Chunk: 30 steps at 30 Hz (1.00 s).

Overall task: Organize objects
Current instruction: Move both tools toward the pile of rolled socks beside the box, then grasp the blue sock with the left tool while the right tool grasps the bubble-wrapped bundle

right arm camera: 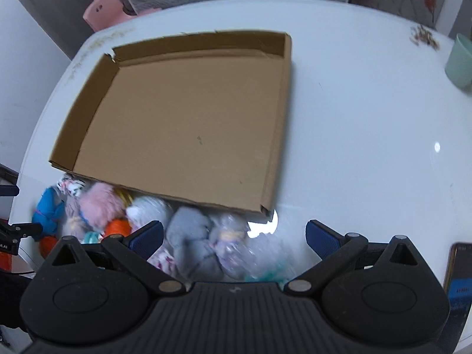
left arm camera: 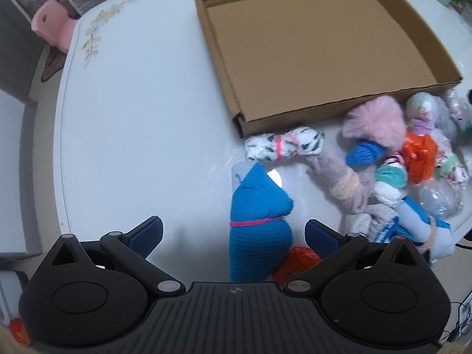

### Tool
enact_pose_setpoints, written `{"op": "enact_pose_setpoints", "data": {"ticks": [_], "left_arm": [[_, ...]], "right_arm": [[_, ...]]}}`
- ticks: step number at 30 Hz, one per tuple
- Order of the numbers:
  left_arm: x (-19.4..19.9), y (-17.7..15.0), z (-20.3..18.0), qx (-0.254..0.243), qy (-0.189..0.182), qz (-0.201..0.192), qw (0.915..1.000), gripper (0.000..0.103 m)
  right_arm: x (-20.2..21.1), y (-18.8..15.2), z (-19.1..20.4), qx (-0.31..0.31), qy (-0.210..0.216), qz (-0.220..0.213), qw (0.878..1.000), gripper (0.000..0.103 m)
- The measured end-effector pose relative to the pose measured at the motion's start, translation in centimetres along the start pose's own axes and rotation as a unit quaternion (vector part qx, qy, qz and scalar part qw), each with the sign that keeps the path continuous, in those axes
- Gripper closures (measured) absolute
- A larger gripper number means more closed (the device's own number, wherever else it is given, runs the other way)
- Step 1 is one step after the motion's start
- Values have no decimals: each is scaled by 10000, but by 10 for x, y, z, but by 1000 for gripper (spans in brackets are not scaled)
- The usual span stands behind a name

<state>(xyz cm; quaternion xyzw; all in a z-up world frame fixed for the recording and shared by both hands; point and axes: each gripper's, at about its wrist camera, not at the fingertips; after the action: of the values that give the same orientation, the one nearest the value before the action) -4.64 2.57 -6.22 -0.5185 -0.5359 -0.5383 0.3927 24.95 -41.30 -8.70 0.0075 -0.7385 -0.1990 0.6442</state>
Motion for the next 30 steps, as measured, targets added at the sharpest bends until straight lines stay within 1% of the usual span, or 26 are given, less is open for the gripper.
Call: {"op": "enact_pose_setpoints", "data": {"ticks": [3, 7, 9, 10, 13, 15, 16, 17, 18, 19, 20, 21, 22, 23, 25, 26, 28, 30], "left_arm": [[-7, 1, 6, 168, -14, 19, 9999, 0], [-16, -1, 11, 233, -54, 92, 9997, 1], [-19, -2, 14, 279, -61, 123, 9995, 5], [-20, -2, 15, 293, -33, 139, 9995, 8], [-25, -3, 20, 385, -18, 230, 9990, 21], [-24, -4, 23, 485, -93, 205, 9986, 21], [-24, -4, 22, 469, -93, 200, 9987, 23], [-23, -4, 21, 440, -106, 186, 9988, 27], [-21, -4, 20, 423, -137, 165, 9989, 30], [-20, -4, 19, 425, -175, 155, 9988, 36], [-18, -5, 20, 442, -217, 147, 9987, 41], [-17, -6, 21, 486, -262, 133, 9984, 43], [-16, -7, 23, 541, -303, 126, 9980, 45], [-15, -8, 24, 573, -302, 119, 9978, 46], [-13, -9, 26, 610, -316, 108, 9976, 47], [-12, -9, 25, 602, -312, 107, 9976, 47], [-9, -10, 25, 605, -332, 81, 9976, 48], [-3, -12, 26, 639, -378, 47, 9972, 48]], "right_arm": [[-4, -2, -4, -69, 3, 103, 9999, 1], [-7, -3, -3, -34, -17, 143, 9999, 1], [-8, -4, -3, -20, -54, 164, 9998, 1], [-8, -4, -5, -27, -85, 170, 9998, 1], [-5, -6, -12, -74, -36, 155, 9998, 1], [-4, -9, -16, -75, -31, 175, 9998, 2], [-4, -11, -19, -58, -57, 200, 9998, 4], [-6, -13, -22, -59, -96, 237, 9997, 6], [-9, -14, -26, -72, -134, 299, 9994, 10], [-10, -15, -27, -73, -175, 379, 9991, 14], [-12, -15, -28, -72, -214, 430, 9988, 22], [-13, -16, -28, -52, -227, 469, 9986, 28], [-14, -17, -27, -25, -205, 499, 9985, 32], [-15, -18, -26, 13, -188, 528, 9984, 34], [-21, -20, -21, 142, -260, 641, 9975, 52], [-26, -21, -19, 196, -281, 737, 9967, 57], [-33, -22, -18, 231, -256, 836, 9959, 64], [-30, -21, -18, 225, -169, 765, 9967, 66]]}}
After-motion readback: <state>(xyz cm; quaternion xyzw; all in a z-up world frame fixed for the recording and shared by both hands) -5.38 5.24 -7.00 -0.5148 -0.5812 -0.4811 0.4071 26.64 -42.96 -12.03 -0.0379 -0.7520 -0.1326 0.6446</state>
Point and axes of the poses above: each gripper's, at about its wrist camera, not at the fingertips, and x roughly against the way its jaws point, z to its left, y to its top, and after that the axes turned 14 degrees about -y, right-handed
